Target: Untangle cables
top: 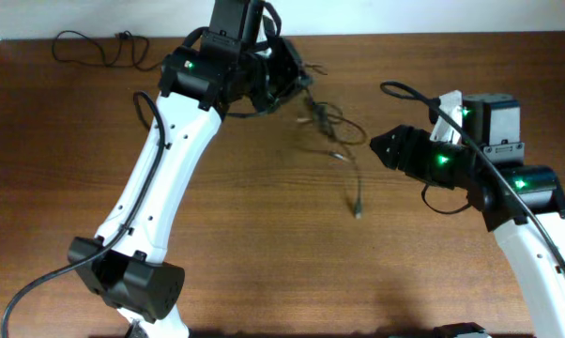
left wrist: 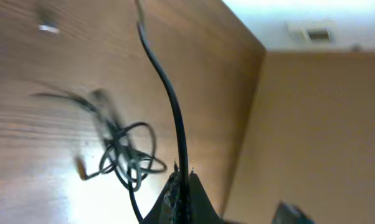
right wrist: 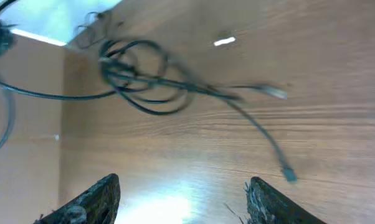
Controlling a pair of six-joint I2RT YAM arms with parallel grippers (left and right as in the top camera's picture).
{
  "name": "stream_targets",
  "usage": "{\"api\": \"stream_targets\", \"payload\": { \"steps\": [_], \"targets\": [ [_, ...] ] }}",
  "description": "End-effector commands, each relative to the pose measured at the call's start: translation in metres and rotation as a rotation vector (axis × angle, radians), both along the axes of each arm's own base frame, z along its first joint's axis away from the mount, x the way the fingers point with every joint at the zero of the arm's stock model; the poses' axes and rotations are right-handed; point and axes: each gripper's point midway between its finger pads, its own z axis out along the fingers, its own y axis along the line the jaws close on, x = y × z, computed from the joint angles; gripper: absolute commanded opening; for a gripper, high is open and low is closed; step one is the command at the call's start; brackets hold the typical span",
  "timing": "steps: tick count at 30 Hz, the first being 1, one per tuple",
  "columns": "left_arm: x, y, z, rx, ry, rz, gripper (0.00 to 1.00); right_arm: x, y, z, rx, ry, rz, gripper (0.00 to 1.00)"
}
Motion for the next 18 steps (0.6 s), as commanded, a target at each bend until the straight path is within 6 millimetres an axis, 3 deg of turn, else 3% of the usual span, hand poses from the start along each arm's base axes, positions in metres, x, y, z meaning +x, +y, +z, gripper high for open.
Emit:
{"api": "stream_targets", "payload": {
  "steps": [1, 6, 9, 11, 18],
  "targets": [
    [-0.026, -0.029, 0.020, -0.126, -0.046, -0.244, 0.00, -0.003, 0.010, 0.009, 0.048, -0.020, 0.059, 0.68],
    [-0.030, -0.038, 0.033, -0.196, -0.069, -0.296, 0.00, -0.008, 0.023, 0.009, -0.017, -0.092, 0.178, 0.79],
    [-0.039, -0.043, 0.040, -0.247, -0.053, -0.348, 0.00, -0.004, 0.021, 0.005, -0.077, -0.119, 0.185, 0.81],
    [-0.048, -0.047, 0.046, -0.293, -0.037, -0.394, 0.00, -0.005, 0.025, 0.002, -0.156, -0.198, 0.296, 0.86],
    [-0.063, -0.053, 0.057, -0.375, 0.005, -0.463, 0.00, 0.023, 0.012, -0.032, -0.258, -0.144, 0.248, 0.89]
  ]
}}
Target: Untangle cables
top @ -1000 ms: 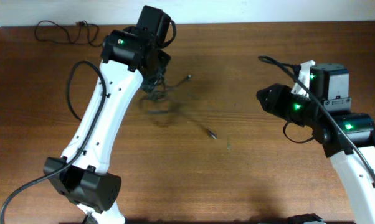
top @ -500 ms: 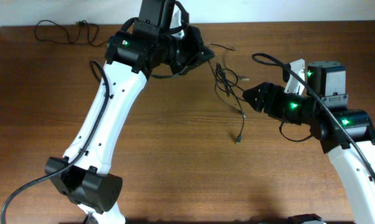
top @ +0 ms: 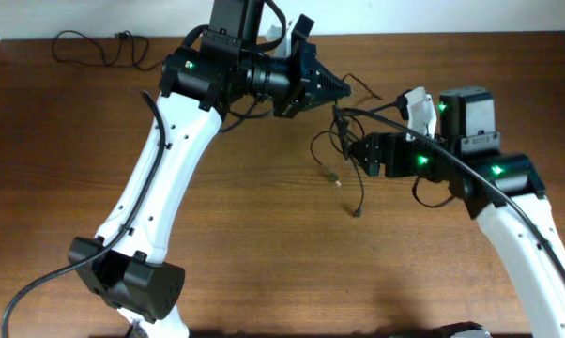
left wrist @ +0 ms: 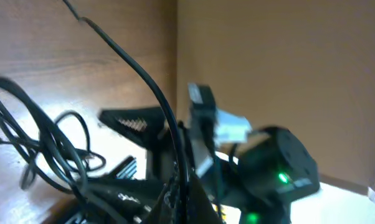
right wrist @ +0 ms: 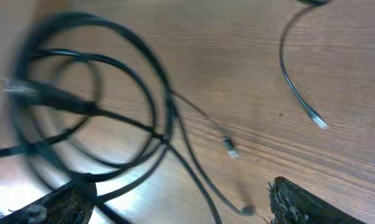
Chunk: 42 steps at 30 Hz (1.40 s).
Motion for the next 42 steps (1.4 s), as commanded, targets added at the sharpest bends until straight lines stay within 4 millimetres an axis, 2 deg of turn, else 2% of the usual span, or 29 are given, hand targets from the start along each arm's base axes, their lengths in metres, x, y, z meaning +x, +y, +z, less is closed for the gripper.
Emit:
{"api": "stream_targets", "payload": {
  "steps": [1, 2, 5, 6, 9, 10, 11, 12, 14, 20, 25, 28, 32, 34, 37, 40, 42],
  "targets": [
    [-0.008, -0.004, 0.007, -0.040, 0.007, -0.048, 0.00, 0.015, -0.004, -0.015, -0.058, 0.001, -0.016, 0.88],
    [-0.008, -0.004, 0.007, -0.040, 0.007, -0.048, 0.00, 0.017, -0.004, -0.016, -0.059, -0.001, -0.016, 0.82],
    [-0.008, -0.004, 0.007, -0.041, 0.007, -0.048, 0.00, 0.023, -0.011, -0.016, -0.088, -0.022, -0.047, 0.20],
    [-0.008, -0.004, 0.007, -0.041, 0.007, -0.048, 0.00, 0.025, -0.013, -0.016, -0.100, -0.029, -0.063, 0.04],
    [-0.012, -0.005, 0.010, -0.058, 0.014, -0.068, 0.00, 0.032, -0.013, -0.010, -0.093, -0.066, -0.069, 0.04],
    [-0.012, -0.005, 0.010, -0.060, 0.014, -0.070, 0.00, 0.034, -0.012, -0.008, -0.091, -0.076, -0.069, 0.13],
    [-0.012, -0.005, 0.010, -0.060, 0.014, -0.070, 0.00, 0.035, -0.012, -0.007, -0.091, -0.084, -0.066, 0.39],
    [-0.011, -0.005, 0.010, -0.059, 0.014, -0.069, 0.00, 0.035, -0.012, -0.007, -0.094, -0.087, -0.063, 0.53],
    [-0.009, -0.004, 0.008, -0.049, 0.010, -0.057, 0.00, 0.033, -0.009, -0.008, -0.115, -0.108, -0.009, 0.75],
    [-0.009, -0.004, 0.009, -0.050, 0.037, -0.048, 0.00, 0.020, 0.009, -0.003, -0.090, -0.158, 0.174, 0.76],
    [-0.017, -0.006, 0.014, -0.082, 0.064, -0.082, 0.00, 0.029, 0.012, 0.006, -0.084, -0.219, 0.175, 0.77],
    [-0.017, -0.006, 0.015, -0.086, 0.067, -0.086, 0.00, 0.037, 0.015, 0.016, -0.069, -0.276, 0.179, 0.76],
    [-0.021, -0.007, 0.018, -0.104, 0.094, -0.102, 0.00, 0.039, 0.026, 0.017, -0.014, -0.284, 0.226, 0.68],
    [-0.021, -0.007, 0.018, -0.104, 0.094, -0.102, 0.00, 0.040, 0.031, 0.021, 0.009, -0.303, 0.245, 0.52],
    [-0.021, -0.007, 0.018, -0.104, 0.094, -0.102, 0.00, 0.042, 0.038, 0.032, 0.047, -0.349, 0.277, 0.43],
    [-0.021, -0.007, 0.018, -0.104, 0.094, -0.101, 0.00, 0.042, 0.041, 0.038, 0.070, -0.375, 0.293, 0.04],
    [-0.019, -0.006, 0.016, -0.093, 0.089, -0.087, 0.00, 0.042, 0.041, 0.038, 0.079, -0.358, 0.283, 0.04]
  ]
}}
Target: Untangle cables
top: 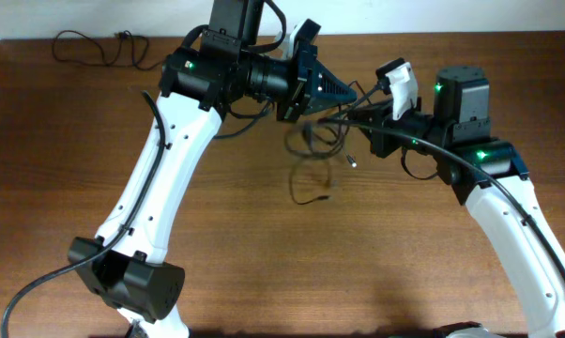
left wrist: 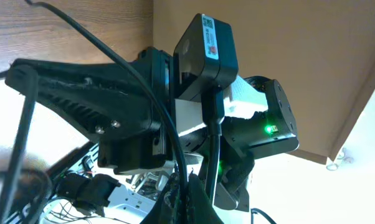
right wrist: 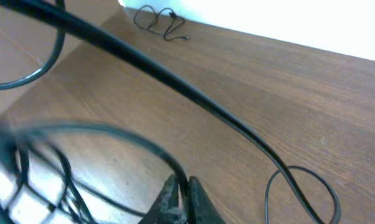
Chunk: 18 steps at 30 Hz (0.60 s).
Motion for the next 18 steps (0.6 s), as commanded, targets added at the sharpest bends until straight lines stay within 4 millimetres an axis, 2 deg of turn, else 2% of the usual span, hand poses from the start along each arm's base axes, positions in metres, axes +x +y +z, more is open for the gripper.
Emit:
{"api": "stream_targets", "payload": {
  "steps": [1, 4, 6, 9, 11, 13, 14, 16, 17, 18],
  "targets": [
    [0.007, 0.000, -0.004, 0.028, -0.016, 0.033, 0.00, -0.005, 0.006, 0.003, 0.045, 0.045, 0.009, 0.04],
    [0.032, 0.010, -0.023, 0.149, -0.058, 0.173, 0.00, -0.012, 0.002, 0.001, 0.051, 0.099, -0.023, 0.04],
    [0.045, 0.021, -0.039, 0.244, -0.063, 0.265, 0.00, -0.011, -0.018, -0.005, 0.018, 0.166, -0.184, 0.04],
    [0.057, 0.042, -0.063, 0.401, -0.053, 0.385, 0.00, -0.025, -0.031, -0.003, -0.017, 0.189, -0.243, 0.04],
    [0.061, 0.049, -0.069, 0.443, -0.058, 0.420, 0.00, -0.034, -0.032, 0.003, -0.012, 0.193, -0.249, 0.04],
    [0.071, 0.060, -0.075, 0.507, -0.083, 0.486, 0.00, -0.038, -0.044, 0.002, -0.010, 0.235, -0.344, 0.04],
    [0.077, 0.072, -0.081, 0.572, -0.097, 0.543, 0.00, -0.040, -0.053, 0.000, -0.021, 0.254, -0.404, 0.04],
    [0.090, 0.118, -0.098, 0.798, -0.136, 0.714, 0.00, -0.042, -0.077, -0.005, -0.040, 0.298, -0.575, 0.04],
    [0.093, 0.143, -0.105, 0.922, -0.154, 0.793, 0.00, -0.044, -0.093, -0.009, -0.052, 0.319, -0.689, 0.04],
    [0.094, 0.168, -0.111, 1.053, -0.169, 0.866, 0.00, -0.049, -0.124, -0.018, -0.086, 0.355, -0.901, 0.04]
  ]
}}
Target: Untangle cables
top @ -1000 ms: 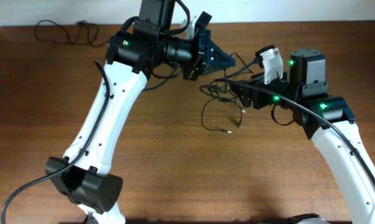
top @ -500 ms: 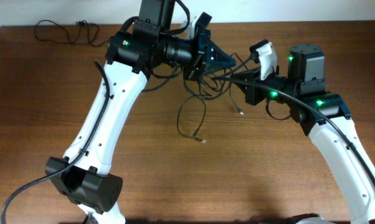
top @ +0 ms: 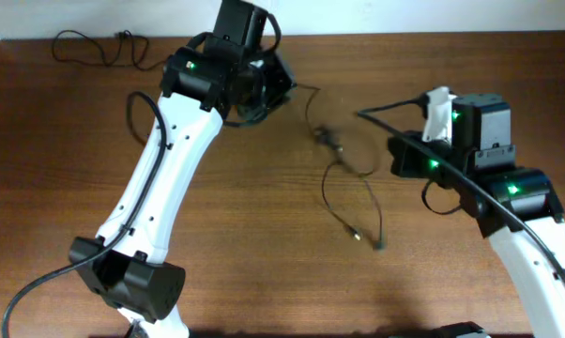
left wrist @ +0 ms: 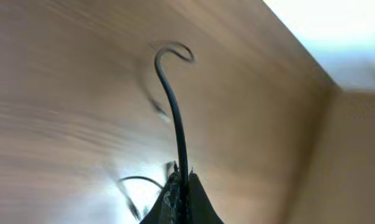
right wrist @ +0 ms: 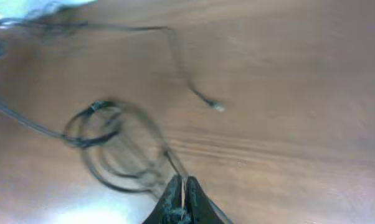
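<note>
A tangle of thin black cables (top: pixel 331 143) stretches between my two grippers over the brown table. My left gripper (top: pixel 279 86) is shut on one black cable (left wrist: pixel 174 106), which runs away from its tips (left wrist: pixel 180 178) and ends in a curl. My right gripper (top: pixel 395 156) is shut on a thinner strand (right wrist: pixel 172 163) at its tips (right wrist: pixel 182 182). Beyond them lie blurred loops (right wrist: pixel 116 146) and a loose plug end (right wrist: pixel 217 107). Two free ends (top: pixel 359 235) trail toward the table's front.
A separate black cable (top: pixel 93 45) lies coiled at the table's back left corner. The back edge of the table (top: pixel 404 36) runs right behind the left gripper. The right arm's own lead (top: pixel 369 116) arches out over the table.
The two grippers, close together at the back middle then, now stand apart. The left one is further left, the right one further right and nearer. The tangle is drawn out, its ends lower.
At first my left gripper held the tangle by one cable and my right gripper stood open well to the right. Then the open right gripper was at the tangle. Later it was shut on a strand beside the left gripper. Now both hold cables, apart.
</note>
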Controlling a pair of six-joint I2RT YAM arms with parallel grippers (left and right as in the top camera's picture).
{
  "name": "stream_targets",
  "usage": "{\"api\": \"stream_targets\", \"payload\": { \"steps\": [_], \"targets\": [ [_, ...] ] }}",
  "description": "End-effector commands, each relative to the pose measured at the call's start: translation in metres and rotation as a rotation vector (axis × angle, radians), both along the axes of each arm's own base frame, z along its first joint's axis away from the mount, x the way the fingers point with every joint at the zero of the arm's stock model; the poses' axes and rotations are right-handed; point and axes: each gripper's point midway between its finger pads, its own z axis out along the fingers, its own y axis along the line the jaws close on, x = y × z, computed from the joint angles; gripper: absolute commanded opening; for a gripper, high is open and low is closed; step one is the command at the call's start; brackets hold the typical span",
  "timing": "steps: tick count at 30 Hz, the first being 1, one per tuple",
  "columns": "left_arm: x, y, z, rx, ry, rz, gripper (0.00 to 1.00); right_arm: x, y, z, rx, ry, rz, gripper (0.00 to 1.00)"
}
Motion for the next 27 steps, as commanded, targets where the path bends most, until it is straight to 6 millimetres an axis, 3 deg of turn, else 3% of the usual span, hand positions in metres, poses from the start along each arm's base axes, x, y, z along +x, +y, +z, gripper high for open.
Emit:
{"api": "stream_targets", "payload": {
  "steps": [1, 3, 4, 5, 7, 9, 10, 13, 16, 21, 27],
  "targets": [
    [0.018, 0.081, -0.015, 0.389, -0.056, 0.281, 0.00, -0.006, -0.070, -0.007, -0.126, 0.052, -0.471, 0.04],
    [0.015, 0.088, -0.022, 0.427, -0.030, 0.313, 0.00, -0.019, -0.096, -0.014, -0.203, 0.093, -0.617, 0.04],
    [0.014, 0.084, -0.024, 0.406, -0.020, 0.297, 0.00, -0.020, -0.096, -0.015, -0.205, 0.099, -0.614, 0.04],
    [0.013, 0.073, -0.025, 0.354, -0.006, 0.266, 0.00, -0.019, -0.090, -0.016, -0.193, 0.103, -0.576, 0.04],
    [0.011, 0.022, -0.020, 0.144, -0.001, 0.048, 0.00, -0.014, -0.059, -0.014, -0.126, 0.096, -0.375, 0.09],
    [0.005, -0.021, -0.005, -0.062, -0.005, -0.112, 0.00, -0.011, -0.023, -0.006, -0.019, 0.075, -0.180, 0.22],
    [-0.001, -0.042, 0.007, -0.178, -0.004, -0.192, 0.00, -0.012, 0.002, 0.003, 0.047, 0.043, -0.028, 0.37],
    [-0.019, -0.080, 0.041, -0.433, 0.010, -0.356, 0.00, -0.018, 0.032, 0.018, 0.171, 0.020, 0.120, 0.68],
    [-0.025, -0.094, 0.064, -0.563, 0.015, -0.413, 0.00, -0.023, 0.042, 0.023, 0.221, 0.021, 0.171, 0.78],
    [-0.026, -0.099, 0.074, -0.640, 0.070, -0.378, 0.00, -0.021, 0.042, 0.018, 0.215, 0.034, 0.175, 0.75],
    [-0.043, -0.105, 0.085, -0.714, 0.113, -0.461, 0.00, -0.010, 0.044, 0.003, 0.178, 0.047, 0.209, 0.73]
  ]
}}
